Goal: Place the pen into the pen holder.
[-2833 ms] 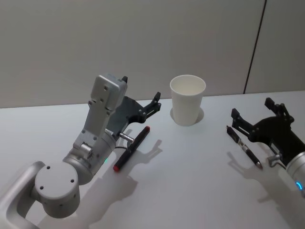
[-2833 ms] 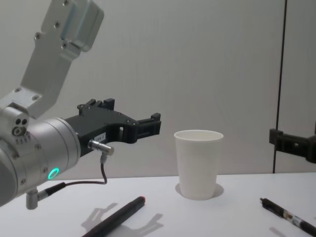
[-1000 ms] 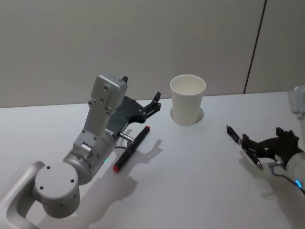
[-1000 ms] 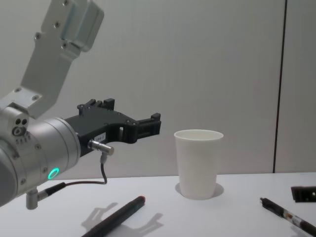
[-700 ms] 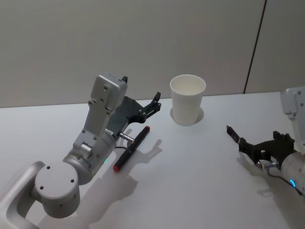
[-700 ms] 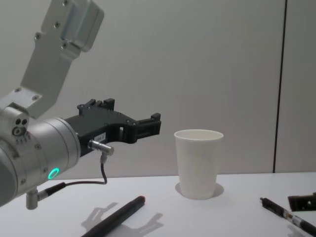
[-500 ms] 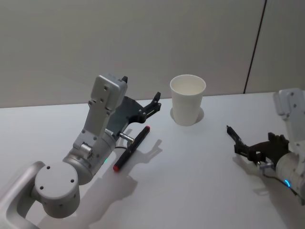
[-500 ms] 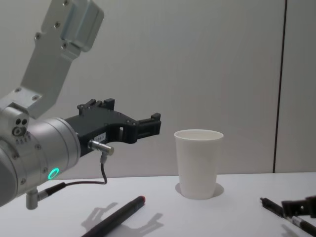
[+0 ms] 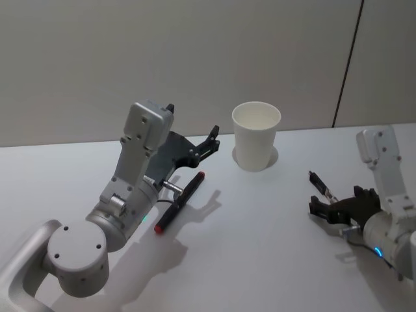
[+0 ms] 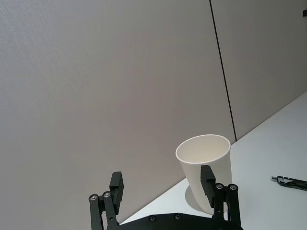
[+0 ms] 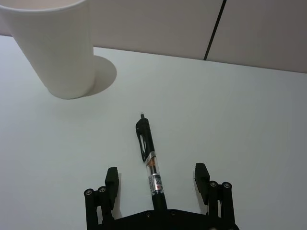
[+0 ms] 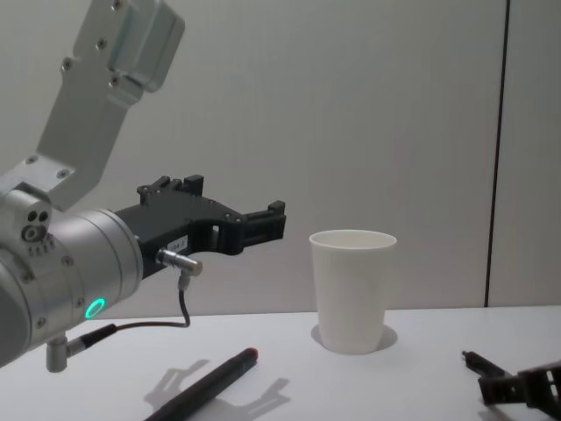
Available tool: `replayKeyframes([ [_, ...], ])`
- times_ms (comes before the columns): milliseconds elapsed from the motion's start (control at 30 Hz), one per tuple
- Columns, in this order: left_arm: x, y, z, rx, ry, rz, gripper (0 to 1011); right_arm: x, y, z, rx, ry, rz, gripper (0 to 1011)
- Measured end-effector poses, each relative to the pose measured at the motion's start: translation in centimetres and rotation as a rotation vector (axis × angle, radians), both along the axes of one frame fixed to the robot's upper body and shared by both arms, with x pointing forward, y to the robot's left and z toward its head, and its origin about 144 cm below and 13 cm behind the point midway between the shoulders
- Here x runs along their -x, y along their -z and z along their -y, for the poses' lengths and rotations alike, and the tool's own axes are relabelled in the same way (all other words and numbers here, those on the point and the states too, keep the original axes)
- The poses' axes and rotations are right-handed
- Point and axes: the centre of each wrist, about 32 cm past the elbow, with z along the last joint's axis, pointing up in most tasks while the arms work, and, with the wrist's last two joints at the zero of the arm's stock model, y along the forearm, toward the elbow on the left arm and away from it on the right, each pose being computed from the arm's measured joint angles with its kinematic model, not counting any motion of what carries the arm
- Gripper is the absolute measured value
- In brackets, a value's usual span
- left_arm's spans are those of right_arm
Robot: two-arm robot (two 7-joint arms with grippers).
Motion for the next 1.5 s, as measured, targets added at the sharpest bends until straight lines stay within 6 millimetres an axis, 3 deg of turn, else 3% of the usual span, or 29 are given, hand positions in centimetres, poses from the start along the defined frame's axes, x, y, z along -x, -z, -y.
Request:
replayKeyframes([
  [900,0.0,0.0,0.0,0.000,0.000,0.000,1001,-0.8,1.4,-0.3,-0.002,0.019,-0.009,1001],
  [1500,0.0,0.0,0.0,0.000,0.000,0.000,1001,-0.8,0.8,-0.2,-0.032,0.019,0.015,1002],
])
